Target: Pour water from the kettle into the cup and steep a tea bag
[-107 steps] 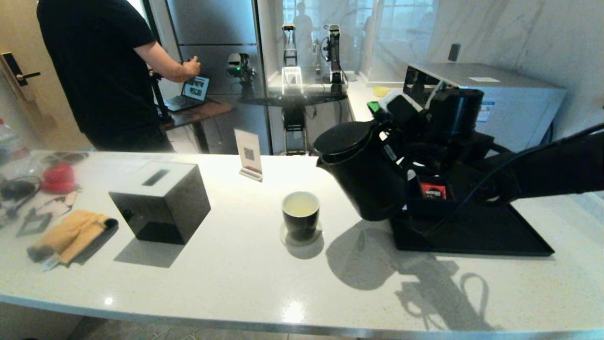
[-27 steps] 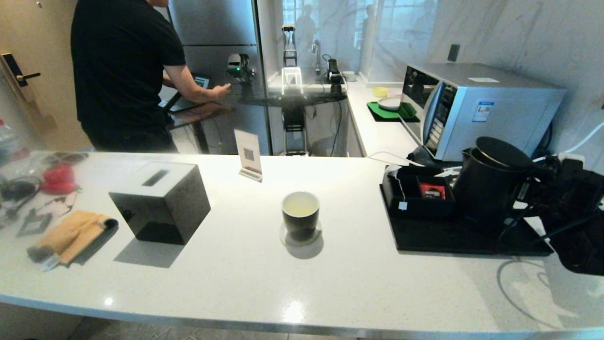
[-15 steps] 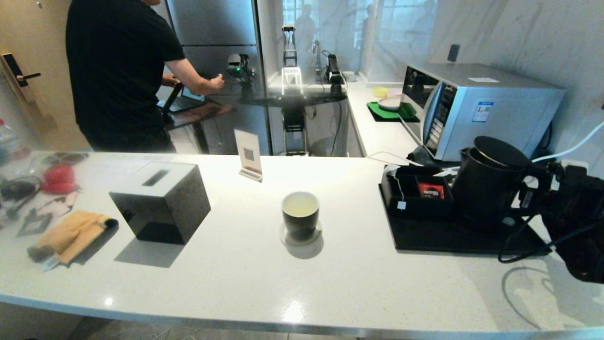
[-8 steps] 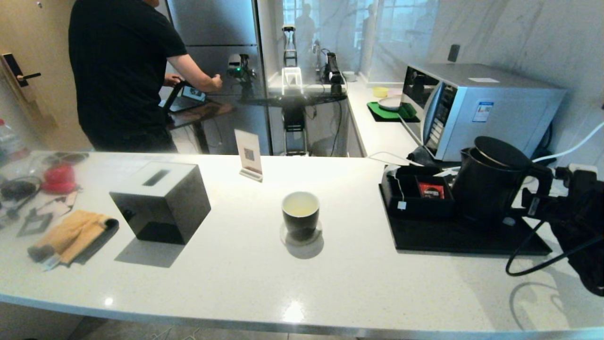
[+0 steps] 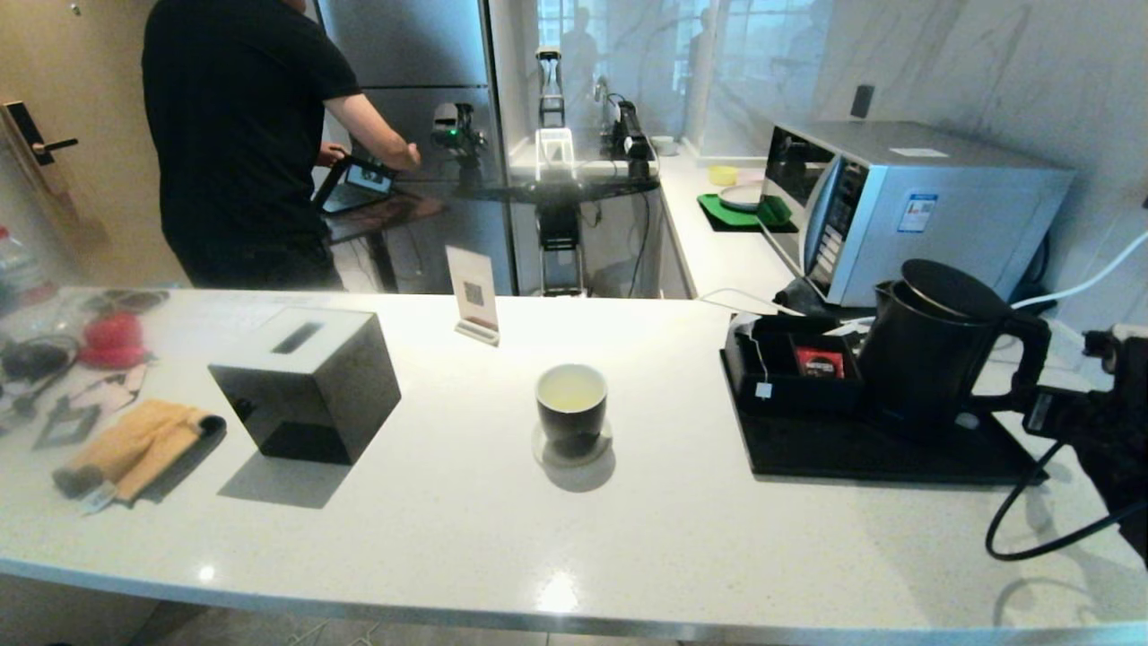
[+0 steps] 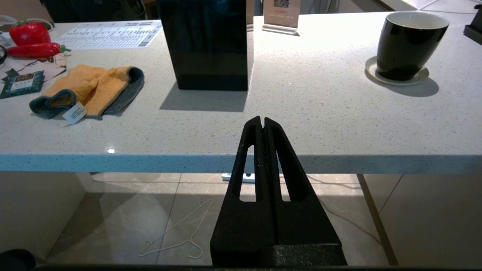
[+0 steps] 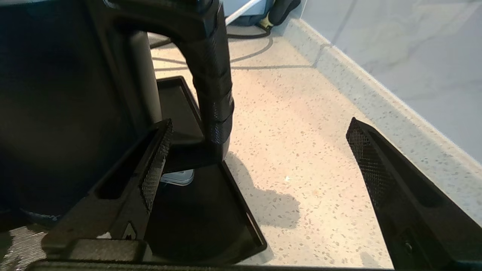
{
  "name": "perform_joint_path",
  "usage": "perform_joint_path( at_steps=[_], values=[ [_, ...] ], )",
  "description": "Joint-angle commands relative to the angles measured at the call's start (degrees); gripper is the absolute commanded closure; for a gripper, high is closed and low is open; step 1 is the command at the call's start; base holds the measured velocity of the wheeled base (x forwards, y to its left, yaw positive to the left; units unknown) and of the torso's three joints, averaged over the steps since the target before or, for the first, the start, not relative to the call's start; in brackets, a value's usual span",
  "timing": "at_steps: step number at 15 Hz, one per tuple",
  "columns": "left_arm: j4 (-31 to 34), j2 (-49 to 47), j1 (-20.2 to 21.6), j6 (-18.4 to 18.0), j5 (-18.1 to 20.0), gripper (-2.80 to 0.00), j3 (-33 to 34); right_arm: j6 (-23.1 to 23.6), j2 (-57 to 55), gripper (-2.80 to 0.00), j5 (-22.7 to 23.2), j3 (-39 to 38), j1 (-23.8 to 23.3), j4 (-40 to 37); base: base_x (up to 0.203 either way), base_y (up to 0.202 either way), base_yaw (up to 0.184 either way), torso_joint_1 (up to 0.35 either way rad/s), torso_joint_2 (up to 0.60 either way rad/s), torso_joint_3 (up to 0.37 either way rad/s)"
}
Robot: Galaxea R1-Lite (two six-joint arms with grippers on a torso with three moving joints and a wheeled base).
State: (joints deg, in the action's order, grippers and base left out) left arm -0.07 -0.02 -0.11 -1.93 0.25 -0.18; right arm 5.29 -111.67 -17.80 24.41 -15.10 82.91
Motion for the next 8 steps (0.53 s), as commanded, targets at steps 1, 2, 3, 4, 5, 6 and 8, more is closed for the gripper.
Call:
perform_joint_path(
  at_steps=[1,2,3,4,5,6,8],
  values=[
    [-0.01,0.02,0.02,-0.01,0.02,0.00,0.01,0.68,1.63,-2.80,-0.09,-0.40,-0.01,0.47,0.000,0.000,0.000,0.000,0.00,0.000],
    [-0.01,0.02,0.02,-0.01,0.02,0.00,0.01,1.29,2.05,-2.80,-0.05,-1.09,-0.01,0.54,0.000,0.000,0.000,0.000,0.00,0.000],
    [-0.01,0.02,0.02,-0.01,0.02,0.00,0.01,1.53,2.56,-2.80,-0.04,-1.84,-0.01,0.58,0.000,0.000,0.000,0.000,0.00,0.000],
    [-0.01,0.02,0.02,-0.01,0.02,0.00,0.01,1.49,3.31,-2.80,-0.04,-2.66,0.03,0.59,0.000,0.000,0.000,0.000,0.00,0.000],
    [-0.01,0.02,0.02,-0.01,0.02,0.00,0.01,1.48,4.01,0.00,-0.02,-3.19,0.07,0.57,0.000,0.000,0.000,0.000,0.00,0.000],
    [-0.01,0.02,0.02,-0.01,0.02,0.00,0.01,1.56,4.63,0.00,0.04,-3.57,-0.01,0.51,0.000,0.000,0.000,0.000,0.00,0.000],
    [-0.01,0.02,0.02,-0.01,0.02,0.00,0.01,1.56,6.45,0.00,0.13,-3.17,0.05,0.50,0.000,0.000,0.000,0.000,0.00,0.000]
  ],
)
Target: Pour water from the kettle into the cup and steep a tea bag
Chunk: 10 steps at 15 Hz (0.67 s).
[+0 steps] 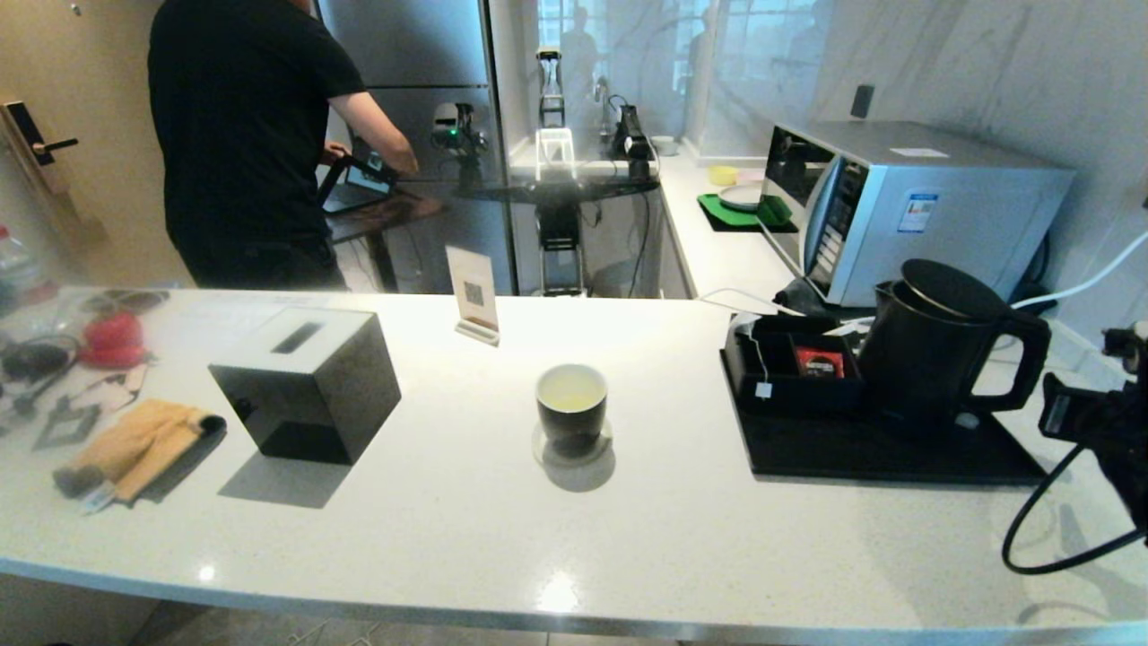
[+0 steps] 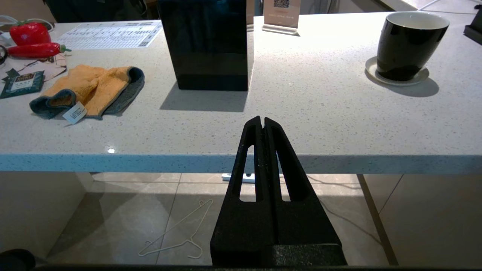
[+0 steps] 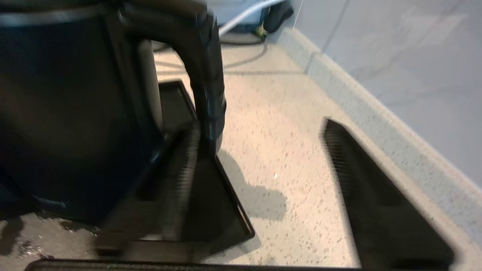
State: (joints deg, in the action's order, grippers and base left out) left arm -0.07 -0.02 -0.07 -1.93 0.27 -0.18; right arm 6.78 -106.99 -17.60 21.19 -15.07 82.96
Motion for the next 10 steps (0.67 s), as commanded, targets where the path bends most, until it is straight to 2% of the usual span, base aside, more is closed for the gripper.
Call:
perform_joint_path(
  at_steps=[1,3,6,10],
  values=[
    [-0.01,0.02,-0.01,-0.01,0.00,0.00,0.01,-0.03,2.68,0.00,-0.01,0.24,0.03,0.37,0.000,0.000,0.000,0.000,0.00,0.000],
    [-0.01,0.02,-0.01,-0.01,0.00,0.00,0.01,-0.24,4.34,0.00,0.36,3.56,-0.03,-1.73,0.000,0.000,0.000,0.000,0.00,0.000],
    [-0.01,0.02,-0.01,-0.01,0.00,0.00,0.01,-0.20,6.50,0.00,6.15,13.09,-0.26,-9.25,0.000,0.000,0.000,0.000,0.00,0.000],
    [-0.01,0.02,-0.01,-0.01,0.00,0.00,0.01,-0.12,6.61,0.00,11.34,30.37,-0.33,-25.17,0.000,0.000,0.000,0.000,0.00,0.000]
  ],
)
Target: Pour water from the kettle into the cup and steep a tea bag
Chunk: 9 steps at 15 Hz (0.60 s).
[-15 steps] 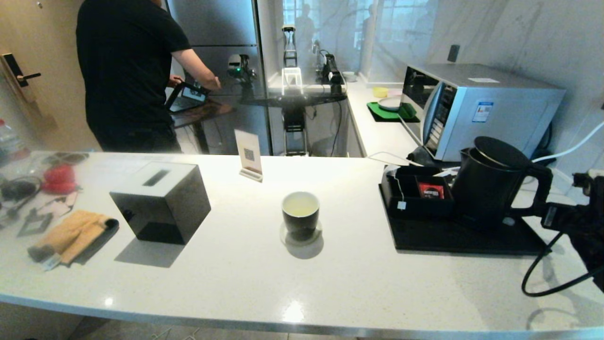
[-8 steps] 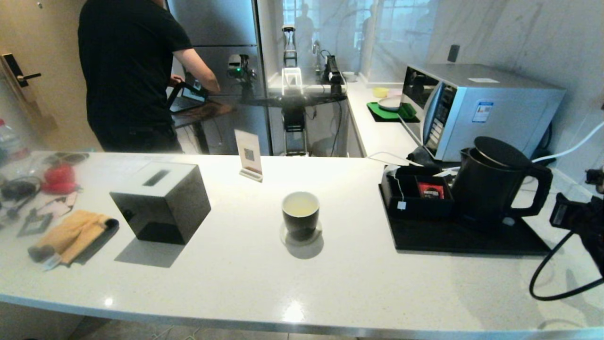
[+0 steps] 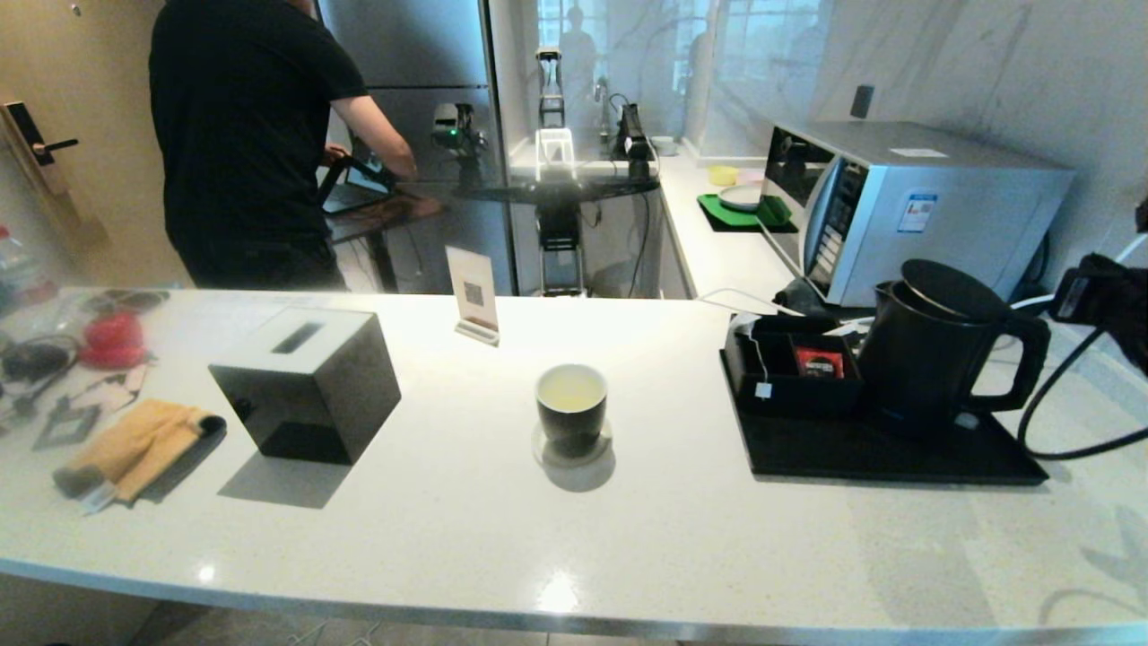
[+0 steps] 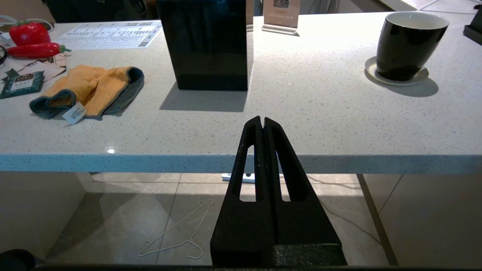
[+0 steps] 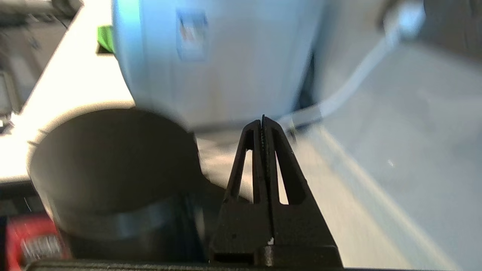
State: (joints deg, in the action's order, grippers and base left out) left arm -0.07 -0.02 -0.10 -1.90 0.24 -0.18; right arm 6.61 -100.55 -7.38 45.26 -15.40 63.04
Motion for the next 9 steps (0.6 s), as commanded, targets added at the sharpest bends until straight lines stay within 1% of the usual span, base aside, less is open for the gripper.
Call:
perform_joint_path(
  at_steps=[1,3,5,7,9],
  values=[
    [-0.01,0.02,0.01,-0.03,0.02,0.00,0.01,0.06,-0.17,0.00,3.02,10.53,0.01,-9.51,0.000,0.000,0.000,0.000,0.00,0.000],
    [-0.01,0.02,0.01,-0.03,0.02,0.00,0.01,0.12,-1.70,0.00,6.21,18.81,0.12,-17.06,0.000,0.000,0.000,0.000,0.00,0.000],
    [-0.01,0.02,0.01,-0.03,0.02,0.00,0.01,0.14,-3.44,0.00,9.13,27.15,0.36,-27.32,0.000,0.000,0.000,0.000,0.00,0.000],
    [-0.01,0.02,0.01,-0.03,0.02,0.00,0.01,0.12,-5.67,0.00,10.57,34.63,0.93,-37.03,0.000,0.000,0.000,0.000,0.00,0.000],
    [-0.01,0.02,0.01,-0.03,0.02,0.00,0.01,0.02,-8.47,0.00,11.05,41.81,1.99,-45.24,0.000,0.000,0.000,0.000,0.00,0.000]
  ],
)
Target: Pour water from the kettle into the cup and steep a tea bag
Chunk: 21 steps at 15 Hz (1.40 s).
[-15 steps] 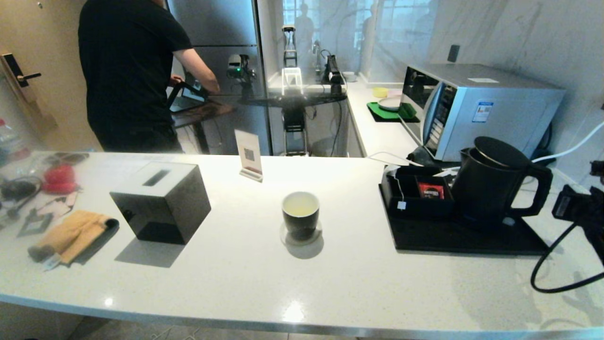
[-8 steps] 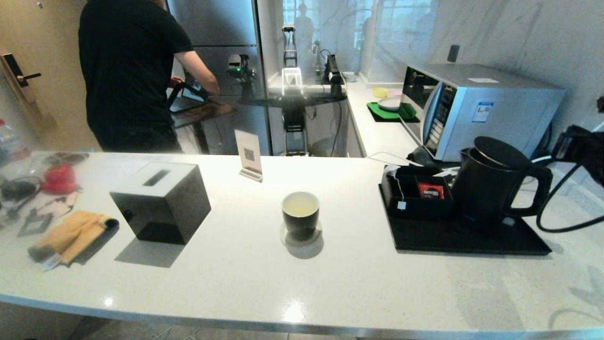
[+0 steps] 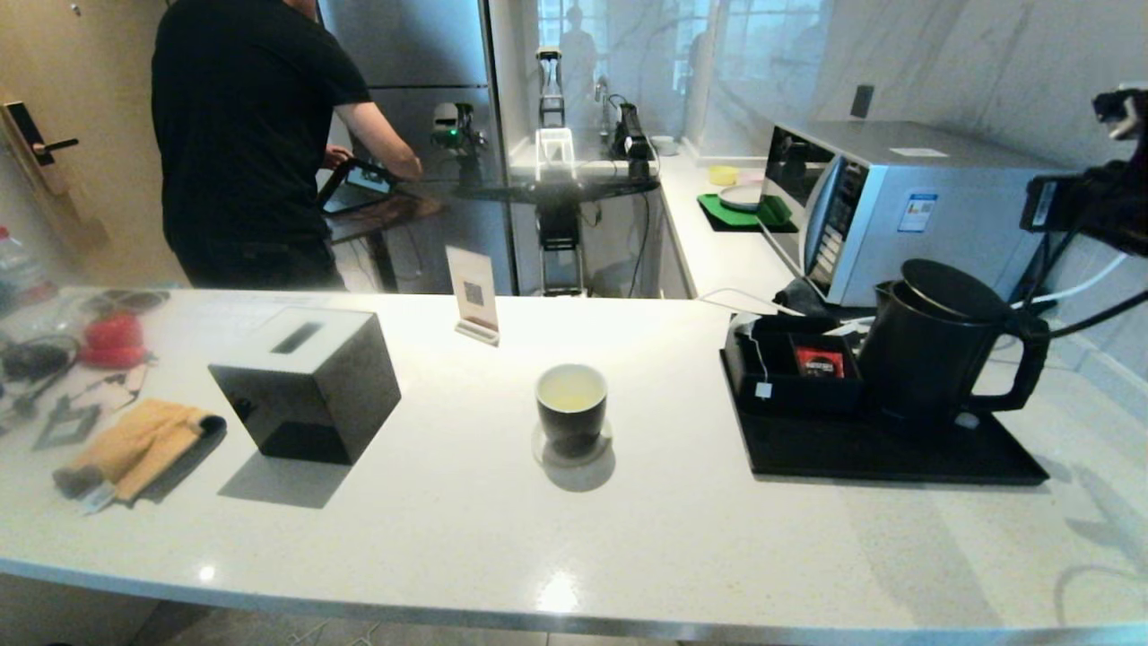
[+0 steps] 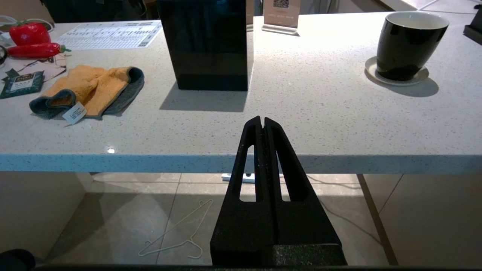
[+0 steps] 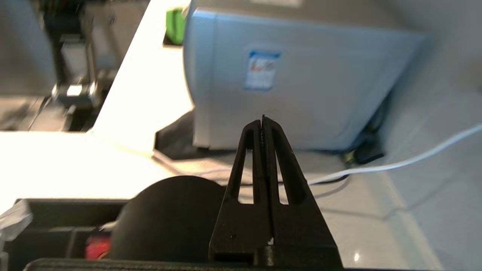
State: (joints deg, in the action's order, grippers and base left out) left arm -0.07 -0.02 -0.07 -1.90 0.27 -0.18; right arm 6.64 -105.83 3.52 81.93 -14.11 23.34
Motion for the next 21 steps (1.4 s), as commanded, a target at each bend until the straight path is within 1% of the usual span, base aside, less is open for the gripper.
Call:
perform_joint_path(
  at_steps=[1,3,6,8,12,21],
  values=[
    [-0.01,0.02,-0.01,-0.03,0.00,0.00,0.01,-0.13,-5.11,0.00,0.25,8.56,1.46,-9.20,0.000,0.000,0.000,0.000,0.00,0.000],
    [-0.01,0.02,-0.01,-0.03,0.00,0.00,0.01,-0.29,-8.48,0.00,0.19,12.26,3.08,-13.77,0.000,0.000,0.000,0.000,0.00,0.000],
    [-0.01,0.02,-0.01,-0.03,0.00,0.00,0.01,-0.32,-11.32,0.00,0.08,12.81,4.22,-16.65,0.000,0.000,0.000,0.000,0.00,0.000],
    [-0.01,0.02,-0.01,-0.03,0.00,0.00,0.01,-0.32,-13.20,0.00,0.08,12.96,4.41,-16.54,0.000,0.000,0.000,0.000,0.00,0.000],
    [-0.01,0.02,-0.01,-0.03,0.00,0.00,0.01,-0.33,-16.72,0.00,0.08,16.16,4.35,-16.74,0.000,0.000,0.000,0.000,0.00,0.000],
    [-0.01,0.02,-0.01,-0.03,0.00,0.00,0.01,-0.32,-19.94,0.00,0.08,16.24,4.35,-16.39,0.000,0.000,0.000,0.000,0.00,0.000]
  ],
)
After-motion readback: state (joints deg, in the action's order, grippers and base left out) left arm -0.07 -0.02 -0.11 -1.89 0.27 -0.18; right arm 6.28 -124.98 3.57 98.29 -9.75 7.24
